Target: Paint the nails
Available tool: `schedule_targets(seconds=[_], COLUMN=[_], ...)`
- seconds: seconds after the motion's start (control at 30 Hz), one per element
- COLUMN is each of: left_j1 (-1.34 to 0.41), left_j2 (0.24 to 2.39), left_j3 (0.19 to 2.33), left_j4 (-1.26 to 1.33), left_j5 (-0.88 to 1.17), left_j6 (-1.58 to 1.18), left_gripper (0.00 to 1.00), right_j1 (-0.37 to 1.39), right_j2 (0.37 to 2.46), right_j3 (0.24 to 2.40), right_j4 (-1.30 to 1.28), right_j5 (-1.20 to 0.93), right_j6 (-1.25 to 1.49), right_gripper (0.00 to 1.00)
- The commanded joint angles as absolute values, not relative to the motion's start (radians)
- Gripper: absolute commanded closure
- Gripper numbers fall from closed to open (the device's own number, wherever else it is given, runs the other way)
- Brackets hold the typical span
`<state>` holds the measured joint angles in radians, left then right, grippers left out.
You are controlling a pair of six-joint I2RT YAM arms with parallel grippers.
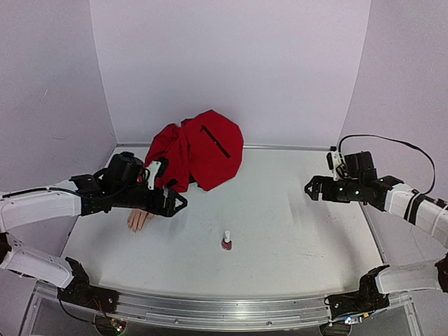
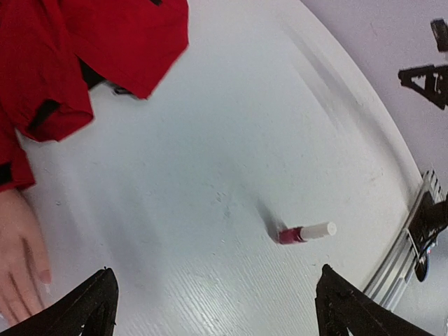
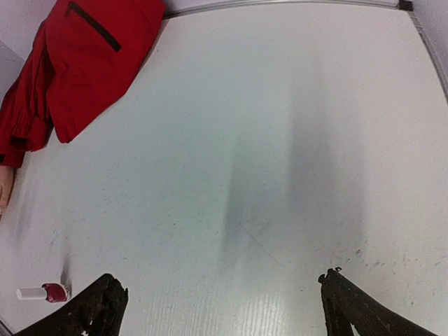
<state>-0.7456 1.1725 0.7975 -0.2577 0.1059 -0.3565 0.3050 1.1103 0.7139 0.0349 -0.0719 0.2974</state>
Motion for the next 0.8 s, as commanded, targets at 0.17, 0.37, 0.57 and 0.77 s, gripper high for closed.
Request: schedule_targets(seconds=[0.17, 0.37, 0.57, 0.77], left_j1=[-0.988, -1.103, -1.142, -1.151], left_j2=[1.425, 1.644, 1.777, 1.849], left_j3=[0.976, 1.163, 1.306, 1.361], left_j4=[-0.24, -0.329, -0.43, -0.468], left_j5=[0.037, -0.056, -0.133, -0.167], left_j6=[-0.422, -0.438, -0.405, -0.389], left_gripper=[0.01, 0.04, 0.07, 0.19], right_j1=[0.49, 0.554, 0.591, 0.627], right_j2=[1.196, 1.187, 1.224, 1.238], right_j3=[0.719, 0.703, 0.715, 0.724], right_j4=[0.094, 0.14, 0.153, 0.135], right_j5=[-0.116, -0.029, -0.027, -0.01], right_j6=[0.383, 0.436, 0.441, 0.442], right_gripper=[0.02, 0.02, 0.02, 0.02])
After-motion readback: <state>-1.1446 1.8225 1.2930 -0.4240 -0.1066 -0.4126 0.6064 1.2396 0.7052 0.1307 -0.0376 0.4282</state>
